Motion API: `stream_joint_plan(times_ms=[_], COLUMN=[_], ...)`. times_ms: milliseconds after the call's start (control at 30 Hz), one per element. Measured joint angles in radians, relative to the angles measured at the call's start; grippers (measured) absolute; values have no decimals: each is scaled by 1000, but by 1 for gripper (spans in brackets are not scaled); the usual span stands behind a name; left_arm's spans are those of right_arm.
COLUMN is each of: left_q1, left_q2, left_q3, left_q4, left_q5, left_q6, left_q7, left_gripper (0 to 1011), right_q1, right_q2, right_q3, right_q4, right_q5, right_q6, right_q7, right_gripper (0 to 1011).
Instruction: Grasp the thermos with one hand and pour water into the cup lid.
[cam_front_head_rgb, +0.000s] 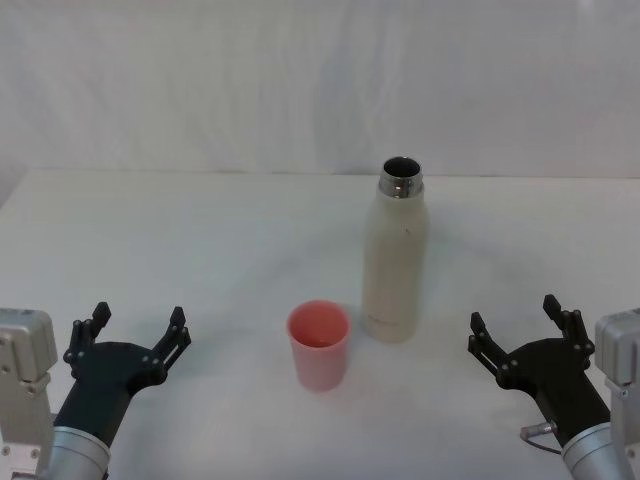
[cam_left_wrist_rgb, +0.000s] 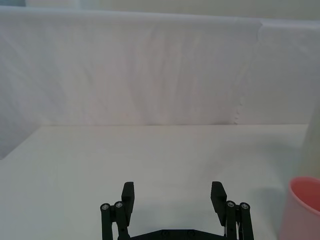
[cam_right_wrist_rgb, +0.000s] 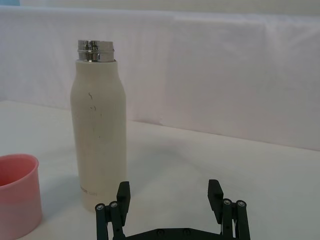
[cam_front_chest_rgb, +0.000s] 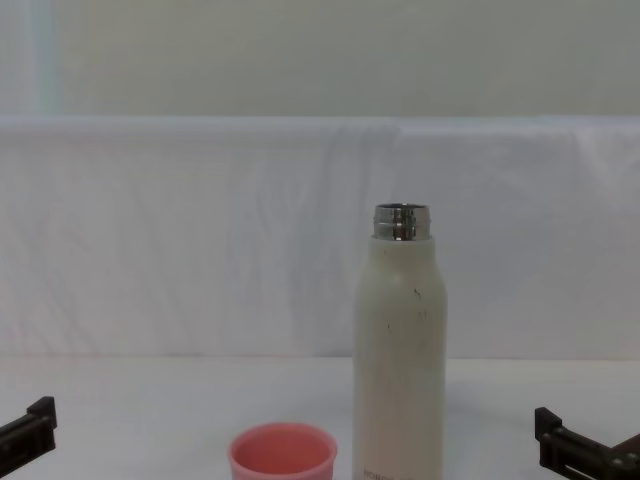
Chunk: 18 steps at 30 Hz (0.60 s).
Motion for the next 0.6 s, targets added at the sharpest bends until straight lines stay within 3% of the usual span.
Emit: stream_joint_plan(times_ms=[600], left_q1=[0], left_q2=[0], left_q3=[0], left_q4=[0], left_q5=[0], left_q6=[0], left_q7=[0], left_gripper=[1001], right_q1=[0], right_q2=[0], right_q3=[0], right_q4=[0], right_q5=[0], right_q6=[0], right_q7=[0], right_gripper=[1000])
